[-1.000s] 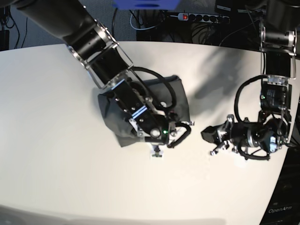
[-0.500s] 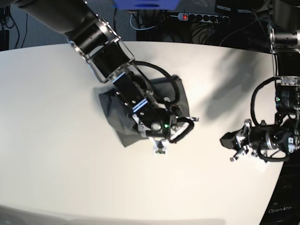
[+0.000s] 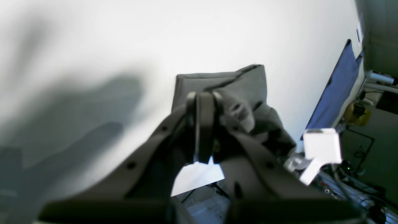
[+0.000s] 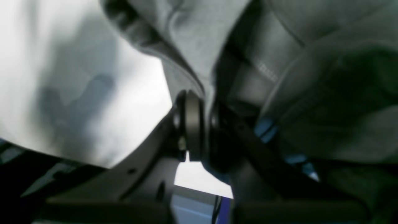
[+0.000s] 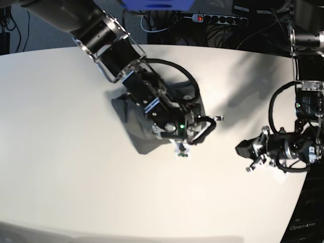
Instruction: Fold the T-shirt properly
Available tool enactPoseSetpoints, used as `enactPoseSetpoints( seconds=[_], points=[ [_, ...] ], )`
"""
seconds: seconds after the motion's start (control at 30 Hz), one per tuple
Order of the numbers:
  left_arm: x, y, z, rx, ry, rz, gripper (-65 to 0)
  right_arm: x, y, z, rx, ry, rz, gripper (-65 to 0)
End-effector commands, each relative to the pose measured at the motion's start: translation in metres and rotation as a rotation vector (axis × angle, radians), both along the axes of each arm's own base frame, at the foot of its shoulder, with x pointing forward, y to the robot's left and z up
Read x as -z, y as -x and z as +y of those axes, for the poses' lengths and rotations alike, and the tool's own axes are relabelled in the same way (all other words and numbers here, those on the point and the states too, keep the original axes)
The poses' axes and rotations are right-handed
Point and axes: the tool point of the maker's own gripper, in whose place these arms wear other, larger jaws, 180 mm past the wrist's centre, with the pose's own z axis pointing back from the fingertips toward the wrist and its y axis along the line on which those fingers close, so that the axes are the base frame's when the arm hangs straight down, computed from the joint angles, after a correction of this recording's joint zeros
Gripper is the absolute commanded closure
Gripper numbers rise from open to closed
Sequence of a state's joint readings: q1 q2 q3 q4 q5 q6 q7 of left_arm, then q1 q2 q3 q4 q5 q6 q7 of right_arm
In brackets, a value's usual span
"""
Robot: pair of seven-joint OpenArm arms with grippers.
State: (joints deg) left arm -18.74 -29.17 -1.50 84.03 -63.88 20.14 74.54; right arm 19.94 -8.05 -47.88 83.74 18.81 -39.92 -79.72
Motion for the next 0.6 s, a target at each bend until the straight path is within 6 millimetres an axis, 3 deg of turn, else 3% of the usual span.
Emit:
enactPoseSetpoints(
  seconds=[0.0, 0.27, 0.57],
  points=[
    [-0.016, -0.009, 0.002, -0.001, 0.004, -0.044, -1.8, -0.02, -0.003, 0.016, -0.033, -0.046, -0.037, -0.1],
    [-0.005, 0.0, 0.003, -0.003, 0.004, -0.017, -1.8, -0.027, 0.003, 0.025, -0.074, -0.057, -0.063, -0.1],
    [-0.003, 0.0, -0.008, 0.006, 0.03, -0.014, -1.8, -0.028, 0.022, 0.041, -0.111, -0.149, 0.03, -0.1]
  ],
)
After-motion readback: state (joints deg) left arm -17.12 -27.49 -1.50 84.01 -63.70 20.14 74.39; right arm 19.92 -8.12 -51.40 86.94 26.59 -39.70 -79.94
